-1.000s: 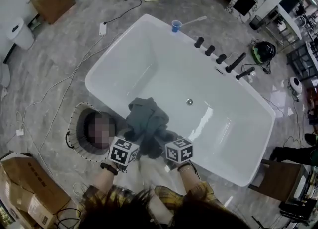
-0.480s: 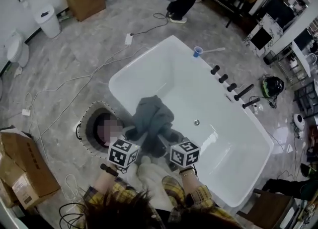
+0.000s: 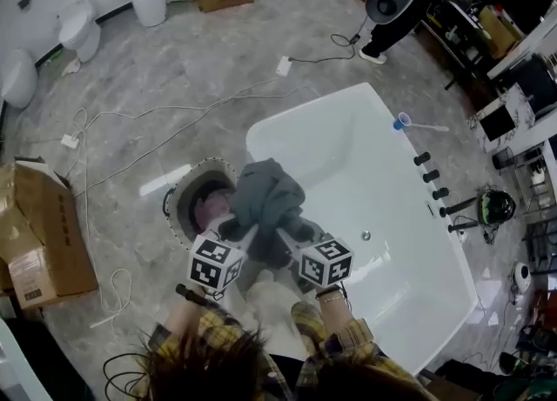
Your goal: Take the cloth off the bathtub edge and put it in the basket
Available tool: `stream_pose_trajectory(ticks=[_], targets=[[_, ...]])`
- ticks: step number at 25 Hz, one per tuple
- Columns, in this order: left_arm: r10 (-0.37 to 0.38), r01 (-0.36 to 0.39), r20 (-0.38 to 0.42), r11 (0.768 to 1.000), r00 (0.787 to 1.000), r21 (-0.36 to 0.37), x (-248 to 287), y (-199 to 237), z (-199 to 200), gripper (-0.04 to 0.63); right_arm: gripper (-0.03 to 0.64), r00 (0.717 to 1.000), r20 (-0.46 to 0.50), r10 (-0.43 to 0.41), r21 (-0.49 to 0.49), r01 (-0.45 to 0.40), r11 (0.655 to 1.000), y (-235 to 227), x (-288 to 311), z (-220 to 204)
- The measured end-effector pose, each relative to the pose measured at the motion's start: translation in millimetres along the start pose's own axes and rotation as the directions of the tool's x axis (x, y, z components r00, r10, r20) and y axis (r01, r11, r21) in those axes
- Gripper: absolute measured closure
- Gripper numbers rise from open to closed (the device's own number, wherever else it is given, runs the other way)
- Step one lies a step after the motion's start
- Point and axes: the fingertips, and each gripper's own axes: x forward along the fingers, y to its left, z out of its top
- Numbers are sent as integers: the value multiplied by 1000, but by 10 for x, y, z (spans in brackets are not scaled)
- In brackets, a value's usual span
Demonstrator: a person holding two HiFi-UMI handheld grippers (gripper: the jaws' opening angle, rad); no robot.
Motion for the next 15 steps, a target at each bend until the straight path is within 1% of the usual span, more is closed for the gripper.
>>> stream_pose_trajectory(ticks=[2, 7, 11, 15], targets=[[28, -28, -4, 999, 1000, -25, -175, 280, -60, 468, 492, 999, -21, 25, -5, -26, 1000, 206, 269, -4], [83, -84, -22, 995, 996, -61, -551, 936, -223, 468, 492, 995, -69, 77, -7, -78, 997, 666, 905, -47], [104, -107, -41, 990, 994, -88, -785, 1405, -361, 468, 492, 990, -99, 99, -1, -100, 995, 965, 1361, -106], [114, -119, -53, 988, 992, -99, -886, 1825, -441, 468, 492, 987, -123, 106, -3, -107, 994, 1123, 1778, -126]])
